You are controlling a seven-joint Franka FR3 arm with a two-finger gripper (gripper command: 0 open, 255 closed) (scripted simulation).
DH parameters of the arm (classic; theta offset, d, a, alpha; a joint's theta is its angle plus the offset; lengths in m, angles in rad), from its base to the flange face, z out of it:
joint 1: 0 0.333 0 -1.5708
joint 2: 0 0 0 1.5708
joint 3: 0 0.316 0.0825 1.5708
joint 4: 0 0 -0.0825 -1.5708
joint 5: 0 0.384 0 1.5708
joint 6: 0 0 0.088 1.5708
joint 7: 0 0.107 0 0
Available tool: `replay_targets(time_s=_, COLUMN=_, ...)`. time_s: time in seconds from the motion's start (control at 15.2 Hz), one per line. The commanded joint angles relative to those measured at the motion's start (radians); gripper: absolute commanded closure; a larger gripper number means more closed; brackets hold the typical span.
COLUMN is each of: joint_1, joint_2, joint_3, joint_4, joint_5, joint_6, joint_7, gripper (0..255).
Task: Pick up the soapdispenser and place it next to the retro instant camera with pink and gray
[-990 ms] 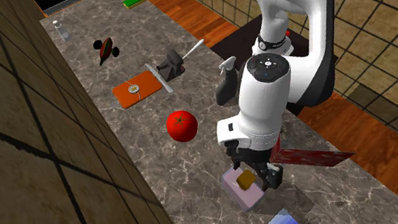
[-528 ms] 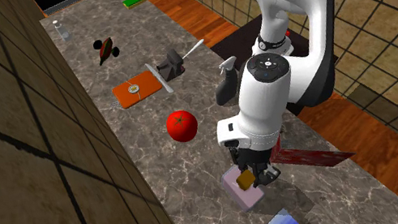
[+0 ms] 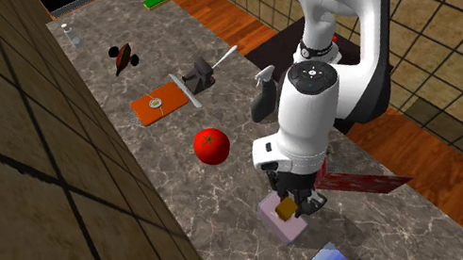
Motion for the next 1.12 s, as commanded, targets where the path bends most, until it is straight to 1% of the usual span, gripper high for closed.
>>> replay_targets(time_s=0.0, joint_1=-0.003, joint_2=-0.011, joint_3=0.003, joint_4=0.007, joint_5=0.006, joint_6=-0.017, joint_7=-0.003, gripper=255)
replay_targets(time_s=1.06, joint_1=-0.018, joint_2=-0.101, joint_3=0.017, joint_4=0.116, joint_5=0.046, joint_6=-0.211, joint_7=-0.015, gripper=255)
